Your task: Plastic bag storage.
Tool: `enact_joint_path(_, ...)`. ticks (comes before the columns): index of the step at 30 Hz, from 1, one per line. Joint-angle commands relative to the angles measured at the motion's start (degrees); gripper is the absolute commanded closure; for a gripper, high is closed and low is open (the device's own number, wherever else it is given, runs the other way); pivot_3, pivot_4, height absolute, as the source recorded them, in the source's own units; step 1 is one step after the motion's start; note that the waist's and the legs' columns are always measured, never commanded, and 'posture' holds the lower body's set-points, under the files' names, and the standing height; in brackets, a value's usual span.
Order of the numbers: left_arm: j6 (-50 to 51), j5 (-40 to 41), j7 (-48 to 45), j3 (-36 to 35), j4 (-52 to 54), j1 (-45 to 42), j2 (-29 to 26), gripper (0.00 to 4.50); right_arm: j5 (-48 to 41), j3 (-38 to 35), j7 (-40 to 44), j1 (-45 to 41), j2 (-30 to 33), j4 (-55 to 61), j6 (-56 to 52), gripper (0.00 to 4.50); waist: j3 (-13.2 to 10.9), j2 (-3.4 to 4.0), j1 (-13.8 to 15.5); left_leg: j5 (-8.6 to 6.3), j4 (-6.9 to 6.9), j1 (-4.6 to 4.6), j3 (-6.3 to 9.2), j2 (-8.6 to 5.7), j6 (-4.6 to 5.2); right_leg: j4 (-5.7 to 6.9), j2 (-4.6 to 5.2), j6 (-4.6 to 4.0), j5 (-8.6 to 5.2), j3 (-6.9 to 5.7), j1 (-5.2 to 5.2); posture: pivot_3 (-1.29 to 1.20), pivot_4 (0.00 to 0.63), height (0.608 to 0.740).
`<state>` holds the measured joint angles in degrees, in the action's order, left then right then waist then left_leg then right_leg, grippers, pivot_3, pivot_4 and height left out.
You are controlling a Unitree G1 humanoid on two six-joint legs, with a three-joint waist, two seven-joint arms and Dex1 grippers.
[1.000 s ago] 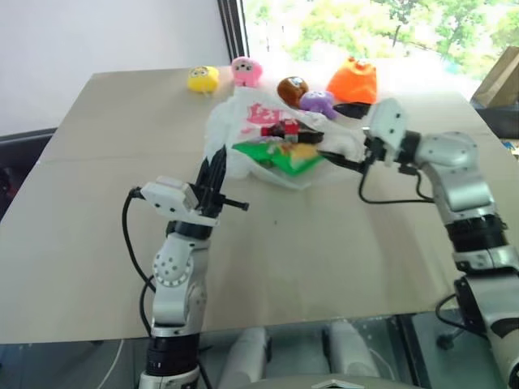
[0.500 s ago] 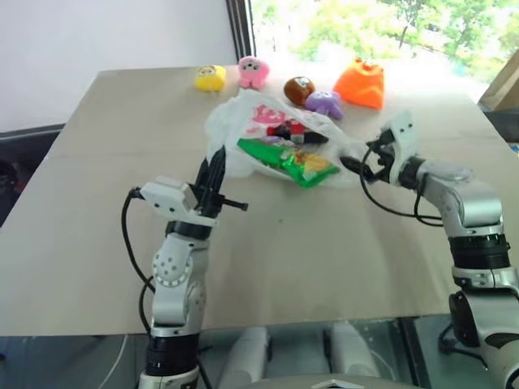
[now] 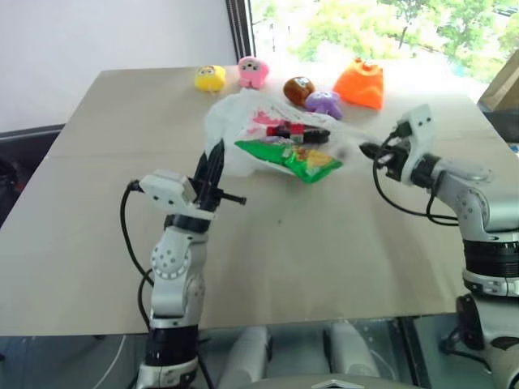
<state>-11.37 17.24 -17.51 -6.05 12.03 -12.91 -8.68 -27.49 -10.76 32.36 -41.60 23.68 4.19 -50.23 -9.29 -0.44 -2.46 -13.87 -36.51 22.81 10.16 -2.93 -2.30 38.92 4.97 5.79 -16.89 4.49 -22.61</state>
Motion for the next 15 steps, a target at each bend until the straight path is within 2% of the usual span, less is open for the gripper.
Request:
enact_joint_path(1,2.21,1.51,2.85,-3.37,-7.18,-11.94,-0.91,4.5,-7.01,-8.54,-5.7,-12.06,-5.73,-1.99,5.68,4.37,-0.09,0.02,0.05,0.0,-0.04,0.0,0.01,0.0,0.0,0.08,-0.01,0.0,0.0,-0.02,-0.01,0.0,0.15,0.74)
enact_joint_path(4,4.89,3.14,6.68,-7.81,-18.12,-26.83,-2.68,4.5,-7.58,-13.03,-9.14,-21.88,-9.16,-10.77,16.01,4.37,-0.12,-0.05,0.14,0.02,-0.1,0.07,0.22,-0.01,-0.01,0.09,-0.04,-0.05,0.08,-0.22,-0.01,0.0,0.15,0.74)
enact_joint_path(8,4.4,3.98,6.37,-11.4,-30.84,-42.5,-7.45,4.5,-6.41,-14.41,-9.56,-30.56,-8.67,-21.75,25.24,4.37,-0.16,-0.17,-0.11,0.03,-0.1,0.28,0.33,-0.03,-0.04,-0.1,-0.01,-0.06,0.07,-0.4,-0.11,0.0,0.15,0.74)
enact_joint_path(11,3.15,2.64,4.61,-11.46,-36.38,-48.01,-10.53,4.5,-4.64,-12.59,-7.18,-32.68,-7.39,-27.35,29.17,4.37,-0.16,-0.17,-1.09,0.02,0.15,0.48,0.11,-0.08,-0.05,-0.06,0.25,-0.06,0.07,-0.54,-0.47,0.0,0.15,0.74)
enact_joint_path(12,2.67,1.88,4.06,-11.07,-37.31,-48.64,-11.39,4.5,-4.17,-12.11,-6.64,-32.88,-7.12,-28.71,30.3,4.37,-0.16,-0.17,-1.54,0.03,-0.02,1.02,0.14,-0.09,-0.06,0.0,0.29,-0.07,0.08,-0.6,-0.97,0.0,0.15,0.74)
enact_joint_path(15,2.32,1.56,3.16,-10.97,-37.14,-48.25,-12.38,4.5,-4.2,-11.86,-5.8,-32.73,-6.75,-30.61,31.59,4.37,-0.17,-0.17,-2.51,0.03,0.06,1.18,0.04,-0.16,-0.06,0.0,0.48,-0.08,0.08,-0.74,-1.23,0.0,0.15,0.74)
